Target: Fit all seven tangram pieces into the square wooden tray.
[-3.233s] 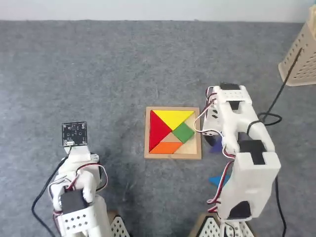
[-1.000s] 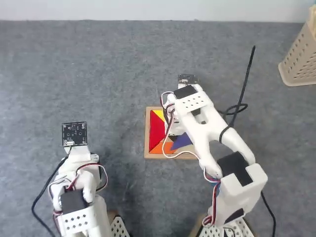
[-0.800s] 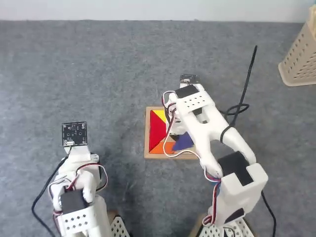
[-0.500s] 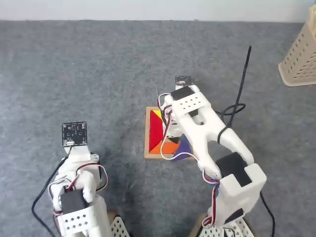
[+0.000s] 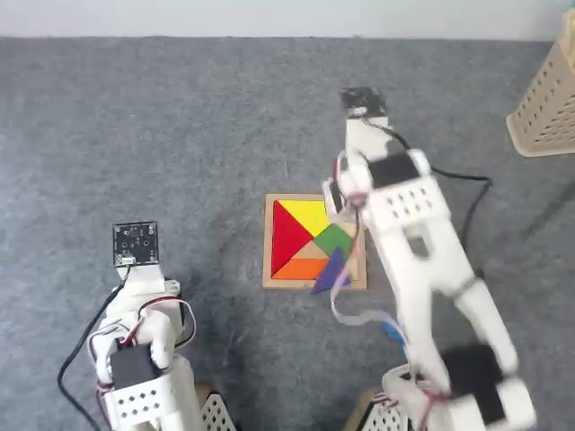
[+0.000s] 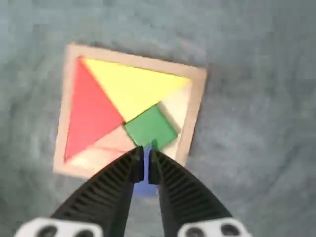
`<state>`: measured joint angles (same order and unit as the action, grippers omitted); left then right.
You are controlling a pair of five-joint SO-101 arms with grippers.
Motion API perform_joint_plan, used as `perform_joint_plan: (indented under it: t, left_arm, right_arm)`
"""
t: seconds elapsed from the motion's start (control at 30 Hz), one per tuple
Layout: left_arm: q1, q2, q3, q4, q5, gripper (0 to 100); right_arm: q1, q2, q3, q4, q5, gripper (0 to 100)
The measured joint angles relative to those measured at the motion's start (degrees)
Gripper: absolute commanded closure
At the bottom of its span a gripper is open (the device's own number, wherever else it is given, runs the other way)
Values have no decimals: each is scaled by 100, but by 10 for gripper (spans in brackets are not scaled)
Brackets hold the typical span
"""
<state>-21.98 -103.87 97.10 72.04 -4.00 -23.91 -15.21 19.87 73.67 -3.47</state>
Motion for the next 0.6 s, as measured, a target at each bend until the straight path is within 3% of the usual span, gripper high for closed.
perform_joint_plan:
  t: [0.13,0.27,0.6]
  left_arm:
    - [0,0,0,0,0,987]
    - [0,0,0,0,0,987]
    - [0,0,0,0,0,987]
  right_arm:
    - [-721,-413,1495,-738,826,993]
    - [-1152,-413,2180,-958,1099,993]
    - [-1152,-167,2321,-1099,1134,993]
